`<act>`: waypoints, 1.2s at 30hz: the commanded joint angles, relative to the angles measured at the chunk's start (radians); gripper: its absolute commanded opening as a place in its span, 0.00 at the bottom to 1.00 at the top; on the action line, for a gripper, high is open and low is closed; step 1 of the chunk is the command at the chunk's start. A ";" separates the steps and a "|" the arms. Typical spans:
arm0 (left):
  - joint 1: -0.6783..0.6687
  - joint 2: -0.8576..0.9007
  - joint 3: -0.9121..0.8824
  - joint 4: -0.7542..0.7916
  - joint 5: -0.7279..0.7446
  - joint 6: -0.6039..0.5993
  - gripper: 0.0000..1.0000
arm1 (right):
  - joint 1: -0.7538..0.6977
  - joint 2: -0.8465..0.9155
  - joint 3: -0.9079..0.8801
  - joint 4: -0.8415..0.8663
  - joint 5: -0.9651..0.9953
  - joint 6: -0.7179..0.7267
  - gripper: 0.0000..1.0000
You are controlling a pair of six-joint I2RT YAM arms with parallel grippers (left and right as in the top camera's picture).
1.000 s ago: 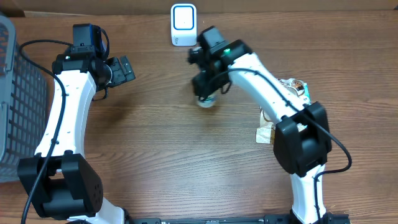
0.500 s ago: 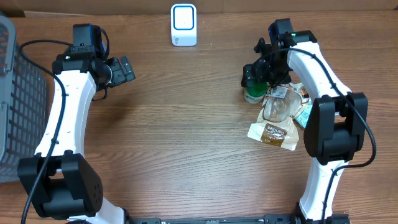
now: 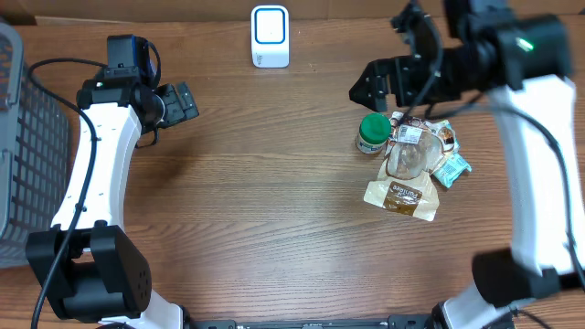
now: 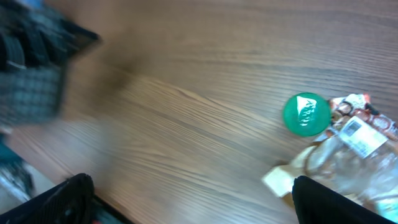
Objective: Scan the item barcode
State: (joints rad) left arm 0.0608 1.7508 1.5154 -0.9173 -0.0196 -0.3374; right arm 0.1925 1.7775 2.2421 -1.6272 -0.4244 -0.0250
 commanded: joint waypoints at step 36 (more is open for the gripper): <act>-0.002 -0.004 0.006 0.002 -0.006 -0.002 1.00 | 0.027 -0.708 -0.906 0.990 0.386 0.148 1.00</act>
State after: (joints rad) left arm 0.0605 1.7508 1.5154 -0.9161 -0.0208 -0.3374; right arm 0.2569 1.2381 1.5684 -0.7643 -0.0444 0.1513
